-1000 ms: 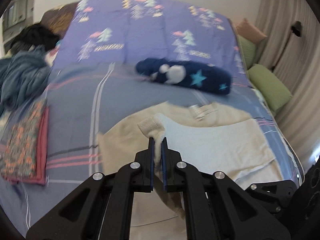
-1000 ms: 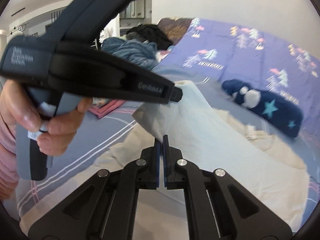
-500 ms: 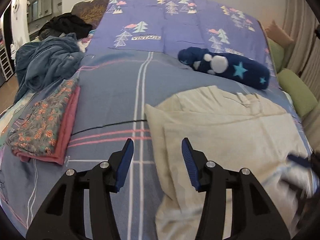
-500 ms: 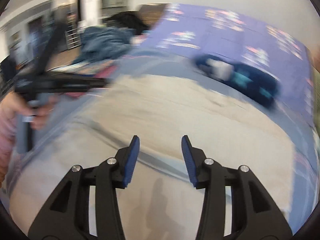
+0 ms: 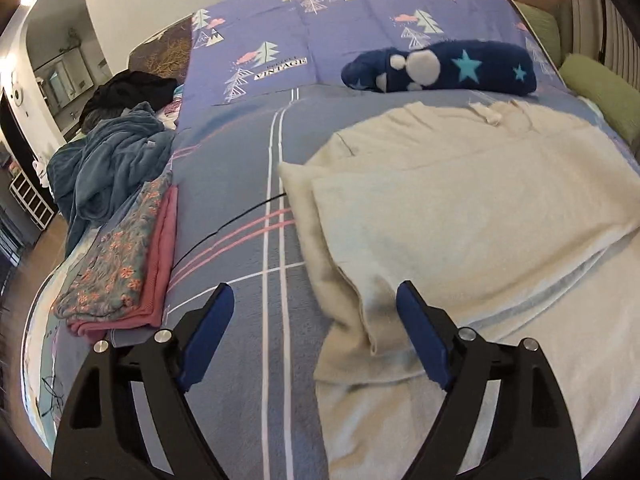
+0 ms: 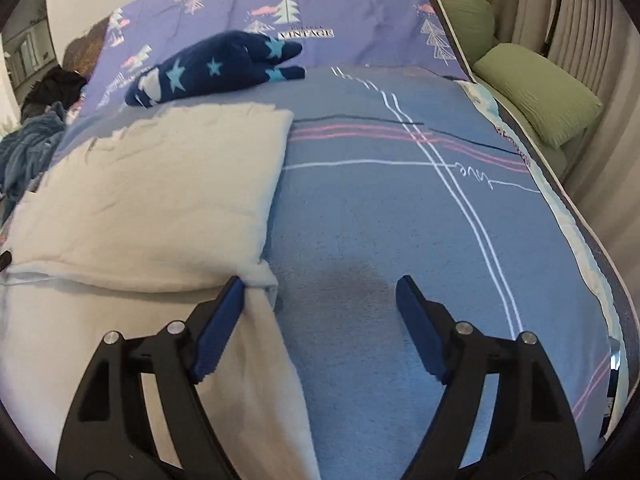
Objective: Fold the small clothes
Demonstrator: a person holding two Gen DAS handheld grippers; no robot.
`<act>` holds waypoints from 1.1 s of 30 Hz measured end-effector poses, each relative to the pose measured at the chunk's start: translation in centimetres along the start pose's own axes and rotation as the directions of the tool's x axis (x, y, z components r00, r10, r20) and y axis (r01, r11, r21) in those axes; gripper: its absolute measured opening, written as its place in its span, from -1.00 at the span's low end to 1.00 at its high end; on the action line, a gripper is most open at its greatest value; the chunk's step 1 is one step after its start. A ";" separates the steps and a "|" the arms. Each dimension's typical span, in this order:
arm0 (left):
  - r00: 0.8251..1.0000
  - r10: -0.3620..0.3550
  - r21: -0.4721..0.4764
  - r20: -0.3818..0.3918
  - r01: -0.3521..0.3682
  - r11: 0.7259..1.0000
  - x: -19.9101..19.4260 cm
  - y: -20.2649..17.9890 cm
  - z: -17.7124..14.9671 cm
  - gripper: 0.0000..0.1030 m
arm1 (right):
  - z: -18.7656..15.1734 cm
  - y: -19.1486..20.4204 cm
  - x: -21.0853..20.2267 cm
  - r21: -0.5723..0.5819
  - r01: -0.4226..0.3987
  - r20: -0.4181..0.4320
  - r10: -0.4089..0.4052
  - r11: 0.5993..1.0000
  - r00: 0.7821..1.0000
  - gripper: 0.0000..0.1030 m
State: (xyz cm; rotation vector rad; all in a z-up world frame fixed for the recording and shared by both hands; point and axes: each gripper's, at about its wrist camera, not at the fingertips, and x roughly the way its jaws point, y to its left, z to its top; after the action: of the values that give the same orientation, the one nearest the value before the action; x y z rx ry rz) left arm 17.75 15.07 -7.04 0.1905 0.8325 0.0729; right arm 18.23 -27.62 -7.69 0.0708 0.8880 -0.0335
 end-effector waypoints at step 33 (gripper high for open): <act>0.869 -0.432 0.279 -0.242 0.489 0.827 3.5 -39.0 19.6 -0.08 | -1.9 -2.1 -0.5 0.025 -0.302 0.021 0.301 0.953 0.953 0.76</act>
State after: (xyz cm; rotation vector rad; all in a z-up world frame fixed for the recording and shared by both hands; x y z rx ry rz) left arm 34.20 -25.40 -4.39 0.2978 1.0404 -0.5234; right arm 16.30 -29.53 -8.62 0.2316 0.8521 0.2387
